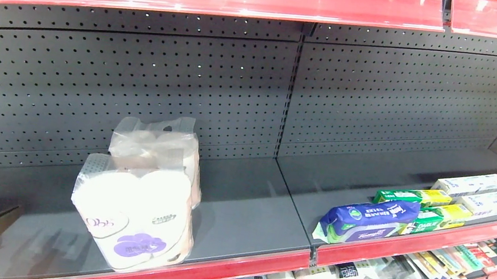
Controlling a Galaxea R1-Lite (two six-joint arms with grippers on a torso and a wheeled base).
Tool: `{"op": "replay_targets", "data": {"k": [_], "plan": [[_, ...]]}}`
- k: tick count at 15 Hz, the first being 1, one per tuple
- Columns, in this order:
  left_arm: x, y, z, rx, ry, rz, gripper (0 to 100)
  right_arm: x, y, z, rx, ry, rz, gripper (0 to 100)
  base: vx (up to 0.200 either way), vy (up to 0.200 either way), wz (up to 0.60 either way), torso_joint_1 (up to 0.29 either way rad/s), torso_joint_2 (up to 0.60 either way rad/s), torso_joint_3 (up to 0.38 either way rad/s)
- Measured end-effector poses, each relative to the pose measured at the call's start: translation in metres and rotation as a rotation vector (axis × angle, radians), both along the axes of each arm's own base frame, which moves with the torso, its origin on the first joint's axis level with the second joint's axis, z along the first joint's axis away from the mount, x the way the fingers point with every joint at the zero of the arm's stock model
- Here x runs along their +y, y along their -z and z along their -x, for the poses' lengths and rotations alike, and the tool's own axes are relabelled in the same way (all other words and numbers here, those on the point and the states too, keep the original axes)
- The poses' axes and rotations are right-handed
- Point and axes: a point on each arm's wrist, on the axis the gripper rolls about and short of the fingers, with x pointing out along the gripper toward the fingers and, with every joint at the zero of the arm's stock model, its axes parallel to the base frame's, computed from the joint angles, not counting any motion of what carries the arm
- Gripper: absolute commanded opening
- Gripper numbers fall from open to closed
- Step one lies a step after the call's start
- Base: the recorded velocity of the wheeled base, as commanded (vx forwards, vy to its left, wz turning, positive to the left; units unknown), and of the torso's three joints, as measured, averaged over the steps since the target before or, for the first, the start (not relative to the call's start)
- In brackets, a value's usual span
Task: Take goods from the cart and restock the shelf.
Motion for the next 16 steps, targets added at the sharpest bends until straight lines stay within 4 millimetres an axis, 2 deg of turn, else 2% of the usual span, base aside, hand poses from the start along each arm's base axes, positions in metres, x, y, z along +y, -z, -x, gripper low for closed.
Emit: {"op": "replay_targets", "data": {"k": [4,6,9,11,13,14,16], "plan": [[-0.007,-0.002,0.045,-0.171,0.016,0.041,100,0.0,0.0,0.0,0.0,0.0,0.0,100,0.0,0.0,0.0,0.0,0.0,0.0],[-0.01,0.007,0.066,-0.222,0.022,0.051,100,0.0,0.0,0.0,0.0,0.0,0.0,100,0.0,0.0,0.0,0.0,0.0,0.0],[-0.014,0.033,0.095,-0.281,0.028,0.051,100,0.0,0.0,0.0,0.0,0.0,0.0,100,0.0,0.0,0.0,0.0,0.0,0.0],[-0.015,0.055,0.103,-0.354,0.028,0.078,100,0.0,0.0,0.0,0.0,0.001,0.0,100,0.0,0.0,0.0,0.0,0.0,0.0],[-0.015,0.079,0.103,-0.337,0.016,0.104,100,0.0,0.0,0.0,0.0,-0.003,0.0,100,0.0,0.0,0.0,0.0,0.0,0.0],[-0.015,0.086,0.103,-0.311,0.016,0.106,100,0.0,0.0,0.0,0.0,-0.002,0.0,100,0.0,0.0,0.0,0.0,0.0,0.0],[-0.015,0.089,0.104,-0.324,0.027,0.094,100,0.0,0.0,0.0,0.0,-0.002,0.002,100,0.0,0.0,0.0,0.0,0.0,0.0]]}}
